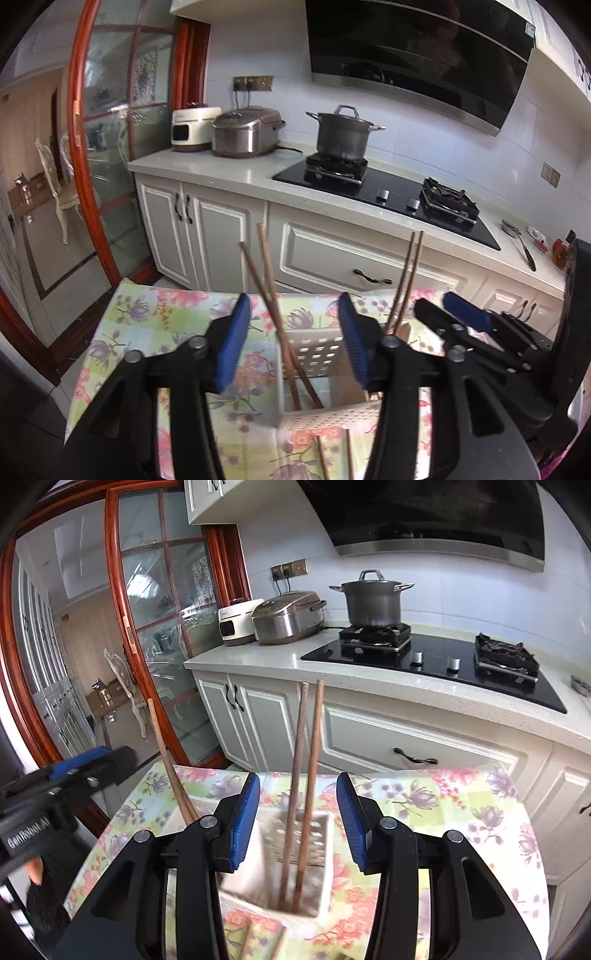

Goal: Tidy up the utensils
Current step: 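Lower the chopsticks into the caddy and open both grippers, then move both grippers back down over the remaining chopsticks on the table, then grasp a wooden chopstick with the right gripper while the left gripper grasps another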

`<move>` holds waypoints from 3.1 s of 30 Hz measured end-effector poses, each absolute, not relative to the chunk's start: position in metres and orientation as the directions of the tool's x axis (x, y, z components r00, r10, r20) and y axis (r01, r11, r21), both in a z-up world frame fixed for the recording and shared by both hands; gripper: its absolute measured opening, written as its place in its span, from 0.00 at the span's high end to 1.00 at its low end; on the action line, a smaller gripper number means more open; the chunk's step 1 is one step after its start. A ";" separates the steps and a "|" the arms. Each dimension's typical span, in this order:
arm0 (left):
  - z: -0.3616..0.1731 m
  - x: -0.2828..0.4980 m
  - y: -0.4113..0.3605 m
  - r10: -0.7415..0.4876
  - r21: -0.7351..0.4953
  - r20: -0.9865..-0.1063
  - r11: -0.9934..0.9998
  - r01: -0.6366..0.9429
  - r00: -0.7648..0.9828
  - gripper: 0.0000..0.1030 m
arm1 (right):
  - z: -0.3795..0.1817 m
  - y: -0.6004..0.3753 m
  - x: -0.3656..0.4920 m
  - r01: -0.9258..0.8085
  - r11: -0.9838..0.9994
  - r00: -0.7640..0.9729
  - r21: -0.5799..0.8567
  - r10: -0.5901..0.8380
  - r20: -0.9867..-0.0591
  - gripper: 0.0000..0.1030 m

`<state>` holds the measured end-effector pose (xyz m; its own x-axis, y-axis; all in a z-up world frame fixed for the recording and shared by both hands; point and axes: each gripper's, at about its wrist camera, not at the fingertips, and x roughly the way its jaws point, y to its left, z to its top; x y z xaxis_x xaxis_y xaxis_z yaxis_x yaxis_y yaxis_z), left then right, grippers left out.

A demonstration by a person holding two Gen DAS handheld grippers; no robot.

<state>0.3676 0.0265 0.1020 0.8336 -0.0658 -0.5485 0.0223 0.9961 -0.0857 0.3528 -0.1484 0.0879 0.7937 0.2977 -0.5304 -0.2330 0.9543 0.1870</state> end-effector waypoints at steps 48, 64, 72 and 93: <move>-0.037 0.153 0.007 0.151 0.009 -0.473 0.986 -0.166 0.868 0.05 | -0.080 -0.181 0.218 -0.055 0.964 0.617 0.259 0.237 -0.750 0.71; -0.044 0.152 0.013 0.133 -0.005 -0.484 0.988 -0.155 0.865 0.05 | -0.081 -0.156 0.222 -0.033 0.993 0.602 0.115 0.112 -0.791 0.85; -0.046 0.153 0.009 0.113 -0.008 -0.505 0.991 -0.135 0.856 0.05 | -0.082 -0.156 0.229 -0.048 0.997 0.598 0.067 0.083 -0.797 0.89; -0.082 0.272 -0.036 0.071 0.055 -0.806 0.997 -0.044 0.588 0.37 | -0.084 -0.212 0.218 -0.129 0.979 0.580 0.160 0.206 -0.788 0.94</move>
